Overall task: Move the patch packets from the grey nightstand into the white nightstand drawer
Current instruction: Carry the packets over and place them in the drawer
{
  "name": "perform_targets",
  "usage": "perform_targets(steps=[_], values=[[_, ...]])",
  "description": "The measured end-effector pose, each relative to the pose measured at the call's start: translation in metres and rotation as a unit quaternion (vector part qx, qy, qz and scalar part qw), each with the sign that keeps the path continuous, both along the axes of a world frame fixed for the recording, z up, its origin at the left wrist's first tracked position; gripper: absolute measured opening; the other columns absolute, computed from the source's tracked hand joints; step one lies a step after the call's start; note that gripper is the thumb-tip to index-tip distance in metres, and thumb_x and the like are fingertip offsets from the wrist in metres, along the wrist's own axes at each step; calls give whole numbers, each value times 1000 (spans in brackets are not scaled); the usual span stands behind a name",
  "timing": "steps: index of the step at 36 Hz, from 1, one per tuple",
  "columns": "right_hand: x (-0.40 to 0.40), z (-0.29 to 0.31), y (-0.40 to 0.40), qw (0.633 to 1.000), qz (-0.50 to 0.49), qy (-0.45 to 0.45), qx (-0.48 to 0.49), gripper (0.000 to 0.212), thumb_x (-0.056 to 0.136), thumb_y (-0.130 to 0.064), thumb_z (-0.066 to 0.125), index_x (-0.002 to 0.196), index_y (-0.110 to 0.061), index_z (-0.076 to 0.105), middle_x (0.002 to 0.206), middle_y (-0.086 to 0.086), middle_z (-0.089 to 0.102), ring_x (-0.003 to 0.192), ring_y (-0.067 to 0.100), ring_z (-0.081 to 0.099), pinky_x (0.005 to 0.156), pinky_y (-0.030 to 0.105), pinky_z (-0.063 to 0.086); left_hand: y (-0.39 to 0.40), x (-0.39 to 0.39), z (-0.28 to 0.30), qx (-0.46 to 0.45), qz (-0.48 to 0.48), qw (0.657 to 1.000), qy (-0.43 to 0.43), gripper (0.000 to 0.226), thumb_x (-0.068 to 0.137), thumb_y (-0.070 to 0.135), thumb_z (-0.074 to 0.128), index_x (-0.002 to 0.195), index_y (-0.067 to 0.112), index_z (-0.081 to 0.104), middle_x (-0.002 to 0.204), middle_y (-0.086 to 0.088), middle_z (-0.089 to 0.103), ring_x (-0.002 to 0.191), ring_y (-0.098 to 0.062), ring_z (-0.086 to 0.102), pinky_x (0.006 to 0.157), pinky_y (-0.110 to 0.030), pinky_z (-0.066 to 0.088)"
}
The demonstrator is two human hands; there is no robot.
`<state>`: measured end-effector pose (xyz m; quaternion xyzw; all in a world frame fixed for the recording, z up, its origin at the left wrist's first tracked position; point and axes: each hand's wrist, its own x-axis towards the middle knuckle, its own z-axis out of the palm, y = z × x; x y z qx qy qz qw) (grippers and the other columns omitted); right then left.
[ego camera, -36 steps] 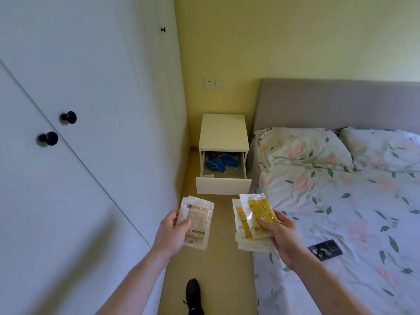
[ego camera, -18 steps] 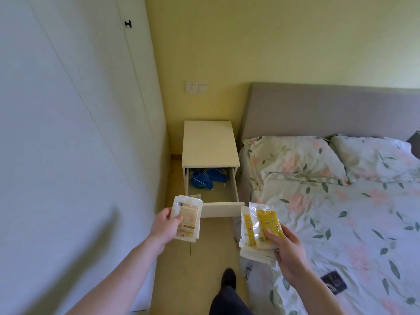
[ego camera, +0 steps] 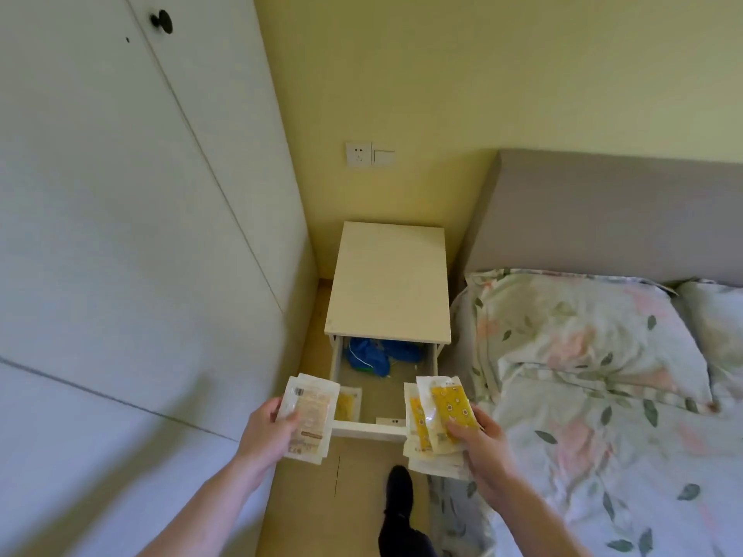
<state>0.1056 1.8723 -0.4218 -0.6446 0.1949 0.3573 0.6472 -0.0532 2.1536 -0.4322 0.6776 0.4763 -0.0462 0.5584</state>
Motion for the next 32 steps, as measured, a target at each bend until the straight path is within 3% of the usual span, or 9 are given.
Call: perform_targets(steps=[8, 11, 17, 23, 28, 32], values=[[89, -63, 50, 995, 68, 34, -61, 42, 89, 1, 73, 127, -16, 65, 106, 9, 78, 94, 30, 77, 87, 55, 61, 19, 66, -35, -11, 15, 999, 30, 20, 101, 23, 58, 120, 27, 60, 112, 7, 69, 93, -7, 68, 62, -18, 53], [110, -95, 66, 992, 89, 54, -77, 32, 89, 0, 72, 114, -20, 69, 102, 8, 79, 93, 30, 77, 88, 57, 60, 30, 87, -60, -28, 31, 998, 48, 17, 101, 24, 58, 118, 28, 59, 108, 9, 70, 88, -6, 69, 59, -18, 52], [136, -168, 94, 981, 113, 60, -143, 28, 89, -2, 73, 108, -23, 71, 99, 2, 79, 91, 24, 76, 85, 46, 62, 48, 123, -132, -64, 29, 993, 91, 21, 99, 24, 62, 119, 30, 59, 109, 8, 71, 90, -13, 73, 67, -30, 61], [156, -262, 117, 970, 150, 61, -182, 32, 90, -6, 72, 117, -23, 70, 102, -1, 77, 95, 21, 74, 91, 48, 60, 60, 156, -218, -47, -16, 994, 95, 17, 99, 27, 60, 115, 34, 58, 114, 11, 68, 96, -12, 71, 63, -23, 61], [165, -341, 133, 967, 140, 73, -199, 37, 91, -9, 72, 123, -25, 66, 105, -2, 75, 97, 21, 72, 88, 44, 60, 65, 168, -283, -22, -58, 993, 98, 11, 101, 35, 55, 102, 46, 53, 109, 21, 65, 94, -8, 69, 65, -24, 61], [169, -388, 145, 960, 165, 72, -214, 31, 92, -10, 72, 116, -27, 64, 102, -4, 72, 95, 18, 69, 80, 38, 59, 65, 174, -315, -36, -58, 993, 92, 11, 103, 36, 52, 101, 47, 52, 108, 22, 65, 95, -6, 69, 66, -24, 61]])
